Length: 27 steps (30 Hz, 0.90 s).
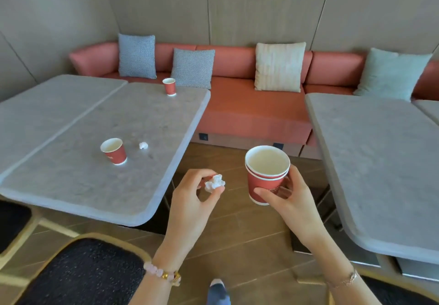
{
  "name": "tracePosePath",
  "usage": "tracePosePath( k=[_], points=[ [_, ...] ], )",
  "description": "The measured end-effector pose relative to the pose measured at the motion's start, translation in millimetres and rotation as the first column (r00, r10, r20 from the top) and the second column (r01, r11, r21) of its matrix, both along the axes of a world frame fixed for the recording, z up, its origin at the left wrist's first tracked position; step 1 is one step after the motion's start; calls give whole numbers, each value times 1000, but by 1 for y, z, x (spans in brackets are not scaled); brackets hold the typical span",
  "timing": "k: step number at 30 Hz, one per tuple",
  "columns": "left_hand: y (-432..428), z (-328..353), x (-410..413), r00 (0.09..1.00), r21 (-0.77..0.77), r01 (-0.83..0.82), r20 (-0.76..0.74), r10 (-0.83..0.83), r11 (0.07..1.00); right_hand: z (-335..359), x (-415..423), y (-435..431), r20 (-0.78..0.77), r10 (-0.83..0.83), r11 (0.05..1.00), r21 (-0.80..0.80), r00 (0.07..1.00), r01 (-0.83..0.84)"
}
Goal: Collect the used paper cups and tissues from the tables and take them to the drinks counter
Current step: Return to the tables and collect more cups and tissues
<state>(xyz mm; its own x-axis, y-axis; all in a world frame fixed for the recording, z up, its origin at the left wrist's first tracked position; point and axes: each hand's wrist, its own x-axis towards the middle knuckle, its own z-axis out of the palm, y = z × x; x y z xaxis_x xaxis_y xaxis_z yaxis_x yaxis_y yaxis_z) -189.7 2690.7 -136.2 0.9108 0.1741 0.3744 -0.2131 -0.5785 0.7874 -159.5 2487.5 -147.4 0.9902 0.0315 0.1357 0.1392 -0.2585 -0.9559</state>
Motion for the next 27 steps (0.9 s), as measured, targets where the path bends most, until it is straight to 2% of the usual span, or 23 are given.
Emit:
tracePosePath(
  k=[6,13,16,27],
  points=[
    [30,-9,97,996,-39,-83,14,83,996,-11,108,32,-18,70,997,-26,997,-70],
    [90,2,236,984,13,-170,57,169,985,-5,253,95,-46,147,988,-36,988,-148],
    [116,4,282,978,-10,-199,58,200,980,-2,307,126,-52,190,981,-19,980,-191],
    [198,-9,363,889,-50,-457,-5,457,888,-11,448,245,-100,452,888,-46,887,-457]
  ],
)
